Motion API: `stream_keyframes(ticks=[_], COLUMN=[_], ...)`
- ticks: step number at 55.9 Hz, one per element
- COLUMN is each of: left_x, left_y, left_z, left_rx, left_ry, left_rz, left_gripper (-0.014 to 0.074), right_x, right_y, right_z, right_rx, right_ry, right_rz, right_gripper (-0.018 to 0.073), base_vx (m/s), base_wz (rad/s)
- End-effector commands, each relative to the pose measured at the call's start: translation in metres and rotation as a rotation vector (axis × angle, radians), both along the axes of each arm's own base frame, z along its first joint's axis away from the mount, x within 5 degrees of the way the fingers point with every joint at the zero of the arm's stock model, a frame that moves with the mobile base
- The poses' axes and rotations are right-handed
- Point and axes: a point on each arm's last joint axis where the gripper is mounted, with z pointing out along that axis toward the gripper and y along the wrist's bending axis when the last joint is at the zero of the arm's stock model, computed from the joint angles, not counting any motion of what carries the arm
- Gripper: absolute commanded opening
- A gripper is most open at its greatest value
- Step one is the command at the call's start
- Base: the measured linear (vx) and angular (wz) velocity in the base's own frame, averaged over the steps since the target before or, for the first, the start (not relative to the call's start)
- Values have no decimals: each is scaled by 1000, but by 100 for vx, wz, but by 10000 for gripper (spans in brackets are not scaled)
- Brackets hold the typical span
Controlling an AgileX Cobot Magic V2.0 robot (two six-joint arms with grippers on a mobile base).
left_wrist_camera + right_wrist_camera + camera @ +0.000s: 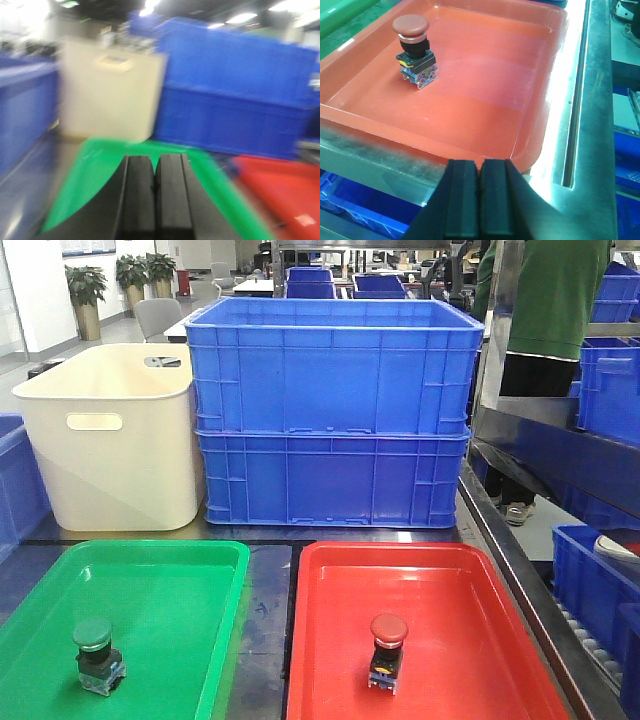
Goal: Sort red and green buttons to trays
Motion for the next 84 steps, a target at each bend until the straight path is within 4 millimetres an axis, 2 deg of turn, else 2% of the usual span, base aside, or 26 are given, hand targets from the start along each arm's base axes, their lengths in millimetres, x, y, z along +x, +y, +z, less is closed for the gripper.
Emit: stream_keyframes(ticks=[1,6,10,18,54,60,64,69,74,75,80,84], left_x=[-4,-12,-20,-25,-25,-25,-25,-25,-25,-25,-25,-25], left_y=[3,4,5,5,5,5,5,5,5,5,5,5], left_z=[-3,-24,-30,-31,-32,-32,-32,-32,-32,-32,-32,-32], left_rx=[12,26,32,100,98,98,98,98,98,98,98,98], left_ry=[-9,22,-5,-10,0,0,0,0,0,0,0,2], left_rz=[38,49,51,59,61,61,61,61,61,61,61,61], left_gripper=[-6,-6,-6,-6,-6,-6,-6,-6,-6,-6,-6,-6], right_x=[3,3,3,3,3,-2,-12,-28,-47,-51,-65,-71], right_y=[3,3,3,3,4,2,-1,-5,-12,-13,-22,-30], right_z=[16,16,16,16,17,19,21,5,-19,-29,-54,-65], right_rx=[30,30,30,30,41,61,107,191,223,230,247,234], right_ry=[-96,-96,-96,-95,-93,-99,-130,-175,-266,-279,-339,-391], right_rz=[28,28,28,28,26,19,17,32,55,53,10,-58], right_gripper=[-11,-11,-11,-11,-11,-11,-11,-11,-11,-11,-11,-11], base_vx=[0,0,0,0,0,0,0,0,0,0,0,0], base_wz=[0,0,0,0,0,0,0,0,0,0,0,0])
